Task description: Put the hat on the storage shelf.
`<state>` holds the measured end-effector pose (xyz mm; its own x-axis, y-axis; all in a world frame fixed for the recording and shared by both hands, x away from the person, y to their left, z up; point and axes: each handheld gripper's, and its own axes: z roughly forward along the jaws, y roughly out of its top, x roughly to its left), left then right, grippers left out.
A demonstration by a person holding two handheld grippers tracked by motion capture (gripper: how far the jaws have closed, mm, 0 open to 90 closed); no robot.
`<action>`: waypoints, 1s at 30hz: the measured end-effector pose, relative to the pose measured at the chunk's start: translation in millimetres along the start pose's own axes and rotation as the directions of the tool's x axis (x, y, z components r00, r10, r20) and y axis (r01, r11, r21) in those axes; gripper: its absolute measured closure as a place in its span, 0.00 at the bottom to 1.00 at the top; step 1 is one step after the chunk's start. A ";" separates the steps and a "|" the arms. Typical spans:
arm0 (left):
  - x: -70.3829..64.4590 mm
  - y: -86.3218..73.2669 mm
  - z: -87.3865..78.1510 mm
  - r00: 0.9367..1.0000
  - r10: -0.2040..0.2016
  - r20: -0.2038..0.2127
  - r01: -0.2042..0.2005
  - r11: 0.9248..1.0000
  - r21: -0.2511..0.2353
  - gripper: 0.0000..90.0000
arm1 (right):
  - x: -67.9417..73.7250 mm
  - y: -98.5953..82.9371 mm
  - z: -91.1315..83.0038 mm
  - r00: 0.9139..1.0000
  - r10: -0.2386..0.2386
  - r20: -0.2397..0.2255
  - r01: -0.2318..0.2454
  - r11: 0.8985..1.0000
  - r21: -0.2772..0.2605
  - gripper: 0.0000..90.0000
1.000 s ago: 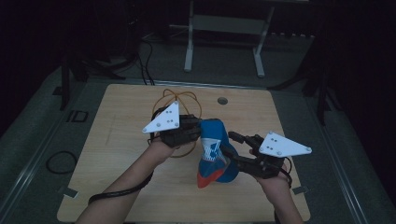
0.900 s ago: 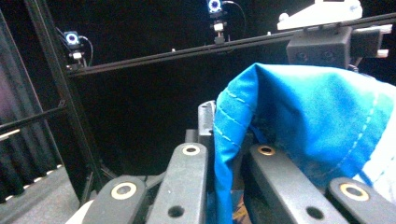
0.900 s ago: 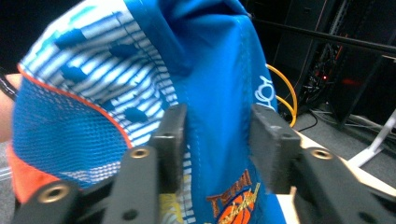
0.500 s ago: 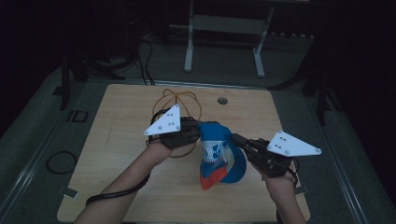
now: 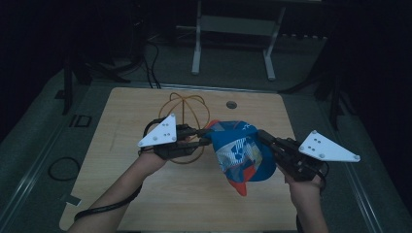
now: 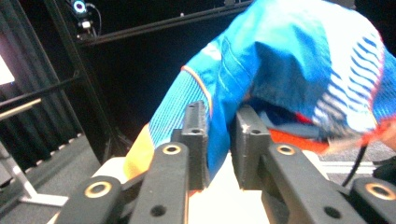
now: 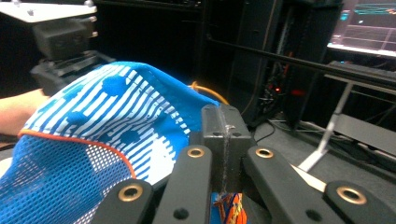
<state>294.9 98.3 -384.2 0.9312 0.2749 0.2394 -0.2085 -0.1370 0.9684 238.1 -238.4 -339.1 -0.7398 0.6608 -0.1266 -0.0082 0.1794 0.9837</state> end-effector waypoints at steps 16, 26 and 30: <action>-9.8 -19.9 -55.1 0.984 -0.044 -0.172 0.055 0.997 0.060 0.33 | -3.0 28.0 20.1 1.000 -0.008 -0.005 0.008 1.000 -0.022 1.00; -15.7 -48.1 -78.5 0.947 -0.068 -0.312 0.118 0.983 0.144 0.03 | 2.1 54.9 59.8 1.000 -0.025 -0.003 0.025 0.999 -0.022 1.00; -18.9 -62.8 -94.7 0.922 -0.093 -0.375 0.155 0.978 0.138 0.02 | 4.2 68.8 88.2 1.000 -0.030 -0.005 0.030 0.999 -0.012 1.00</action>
<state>262.1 191.8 -443.0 0.7664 0.6229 0.1573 -0.0185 -0.2233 0.9746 293.8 -159.1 -283.2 -0.7424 0.6517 -0.1553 -0.0384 0.1899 0.9810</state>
